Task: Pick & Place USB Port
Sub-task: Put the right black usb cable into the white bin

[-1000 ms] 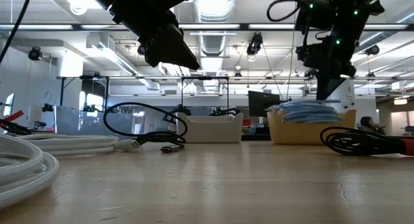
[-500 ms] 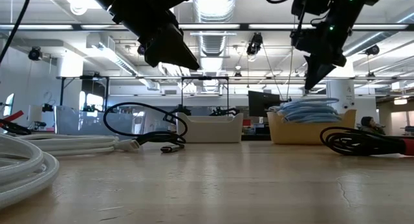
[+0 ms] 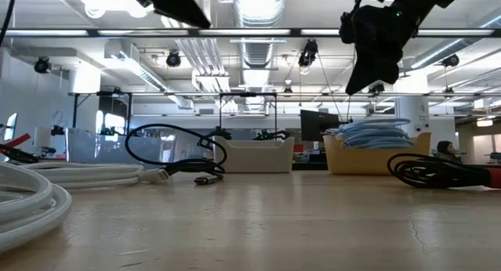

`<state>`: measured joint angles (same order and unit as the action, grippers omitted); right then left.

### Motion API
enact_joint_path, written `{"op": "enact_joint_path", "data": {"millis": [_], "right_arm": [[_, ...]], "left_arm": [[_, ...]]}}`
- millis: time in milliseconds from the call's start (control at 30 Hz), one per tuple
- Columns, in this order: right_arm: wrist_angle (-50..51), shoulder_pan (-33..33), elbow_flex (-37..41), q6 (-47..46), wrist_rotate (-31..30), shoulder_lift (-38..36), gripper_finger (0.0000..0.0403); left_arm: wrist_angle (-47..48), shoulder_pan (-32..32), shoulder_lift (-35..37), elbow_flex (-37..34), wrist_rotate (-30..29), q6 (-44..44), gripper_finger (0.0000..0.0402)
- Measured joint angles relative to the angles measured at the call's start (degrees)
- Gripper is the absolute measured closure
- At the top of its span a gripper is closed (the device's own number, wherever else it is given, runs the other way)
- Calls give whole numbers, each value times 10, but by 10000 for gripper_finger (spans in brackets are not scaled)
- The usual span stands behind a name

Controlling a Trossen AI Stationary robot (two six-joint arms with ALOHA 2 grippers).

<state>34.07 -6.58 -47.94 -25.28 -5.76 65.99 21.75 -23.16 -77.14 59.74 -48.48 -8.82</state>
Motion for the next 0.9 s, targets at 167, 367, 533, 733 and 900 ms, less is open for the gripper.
{"op": "enact_joint_path", "data": {"millis": [167, 367, 533, 733, 900], "right_arm": [[0, 3, 0, 0, -1, 18, 394], [0, 3, 0, 0, -2, 63, 394], [-12, 3, -5, 56, -2, 105, 394], [-17, 3, -10, 218, -2, 142, 394], [-45, 3, -10, 231, -2, 177, 394]], "left_arm": [[51, 0, 50, -30, -1, -56, 268], [50, 0, 71, -70, -2, -82, 268], [50, 1, 70, -86, -3, -89, 268], [49, 1, 70, -94, -5, -91, 268], [49, 1, 69, -94, -5, -92, 268]]}}
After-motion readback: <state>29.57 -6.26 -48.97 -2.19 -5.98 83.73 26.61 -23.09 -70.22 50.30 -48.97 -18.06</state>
